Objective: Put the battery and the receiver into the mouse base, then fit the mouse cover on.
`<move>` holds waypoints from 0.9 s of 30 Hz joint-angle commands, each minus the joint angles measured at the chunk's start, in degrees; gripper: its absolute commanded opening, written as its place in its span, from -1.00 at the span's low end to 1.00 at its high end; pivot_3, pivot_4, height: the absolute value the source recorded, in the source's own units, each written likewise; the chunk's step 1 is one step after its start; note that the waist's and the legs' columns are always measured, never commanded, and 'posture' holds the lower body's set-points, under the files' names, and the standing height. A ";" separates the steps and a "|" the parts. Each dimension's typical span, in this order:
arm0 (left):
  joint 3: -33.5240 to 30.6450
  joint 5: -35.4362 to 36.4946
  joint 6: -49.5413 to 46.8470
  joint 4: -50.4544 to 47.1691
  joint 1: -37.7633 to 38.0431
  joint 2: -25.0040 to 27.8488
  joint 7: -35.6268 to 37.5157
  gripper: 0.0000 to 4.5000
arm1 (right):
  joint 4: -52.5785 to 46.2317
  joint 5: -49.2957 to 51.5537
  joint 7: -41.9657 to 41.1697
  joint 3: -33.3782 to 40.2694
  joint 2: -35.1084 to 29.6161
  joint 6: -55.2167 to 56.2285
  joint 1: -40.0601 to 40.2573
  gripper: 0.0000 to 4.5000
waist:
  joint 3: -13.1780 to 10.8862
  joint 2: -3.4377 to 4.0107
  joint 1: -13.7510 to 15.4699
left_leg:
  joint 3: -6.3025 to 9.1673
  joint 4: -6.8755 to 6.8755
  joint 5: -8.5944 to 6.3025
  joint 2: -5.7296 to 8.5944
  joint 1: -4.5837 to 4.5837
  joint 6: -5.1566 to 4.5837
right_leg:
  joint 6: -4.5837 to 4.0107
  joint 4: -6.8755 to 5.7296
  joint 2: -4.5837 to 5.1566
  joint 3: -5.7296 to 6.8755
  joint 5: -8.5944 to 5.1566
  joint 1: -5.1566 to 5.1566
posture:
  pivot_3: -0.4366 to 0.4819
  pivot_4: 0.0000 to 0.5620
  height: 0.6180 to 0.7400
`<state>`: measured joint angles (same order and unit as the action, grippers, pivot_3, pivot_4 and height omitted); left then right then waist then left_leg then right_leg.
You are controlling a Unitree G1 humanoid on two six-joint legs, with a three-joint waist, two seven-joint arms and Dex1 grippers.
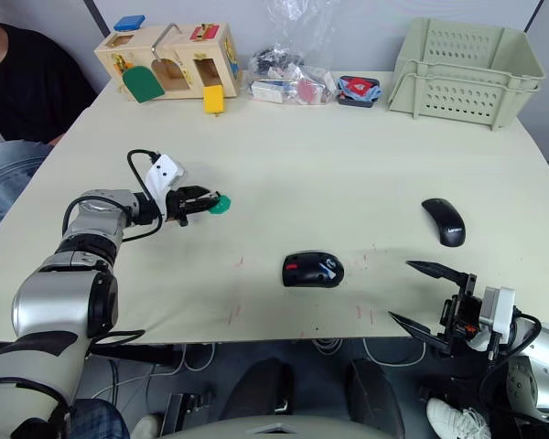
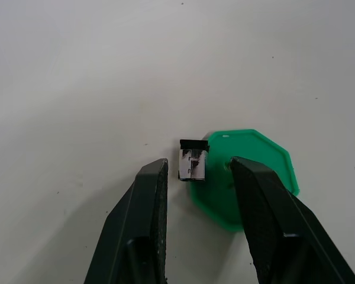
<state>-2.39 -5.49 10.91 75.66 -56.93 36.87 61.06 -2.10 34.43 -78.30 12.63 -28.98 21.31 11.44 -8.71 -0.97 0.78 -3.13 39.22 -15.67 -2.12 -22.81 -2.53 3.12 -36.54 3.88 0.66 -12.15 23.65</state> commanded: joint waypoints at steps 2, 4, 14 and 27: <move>-2.06 1.65 -1.18 0.15 -1.20 0.65 0.12 -0.20 | -0.41 0.60 -0.34 0.25 0.01 1.20 0.12 1.00 | 0.00 0.00 0.00 | 0.00 0.00 0.00 0.00 0.00 0.00 | 0.00 0.00 0.00 0.00 0.00 0.00 | -0.05 -0.47 1.00; -2.43 1.89 -1.52 0.10 -1.20 0.69 0.34 -0.20 | 0.01 0.62 -0.53 0.25 -0.01 1.39 -0.05 1.00 | 0.00 0.00 0.00 | 0.00 0.00 0.00 0.00 0.00 0.00 | 0.00 0.00 0.00 0.00 0.00 0.00 | -0.05 -0.47 1.00; -5.15 4.39 -5.19 -0.15 -1.44 0.80 3.85 -0.20 | 1.10 0.66 -1.02 -0.14 0.04 2.29 -0.23 1.00 | 0.00 0.00 0.01 | 0.00 0.00 0.00 0.00 0.00 0.00 | 0.00 0.00 0.00 0.00 0.00 0.00 | -0.05 -0.47 1.00; -5.37 4.09 -6.83 -0.06 -1.74 1.44 2.39 -0.20 | 1.57 0.13 -1.01 -0.73 1.06 3.57 0.37 1.00 | 0.00 0.00 -0.01 | 0.01 0.00 0.00 0.00 0.00 0.00 | 0.00 -0.01 0.00 0.00 0.00 0.00 | -0.05 -0.47 1.00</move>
<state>-6.73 -2.01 4.02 75.66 -57.21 36.95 63.81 0.12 34.15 -79.39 11.59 -28.13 23.79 11.46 -8.71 -0.97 0.76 -3.12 39.22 -15.67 -2.12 -22.81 -2.53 3.12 -36.54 3.88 0.66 -12.15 23.65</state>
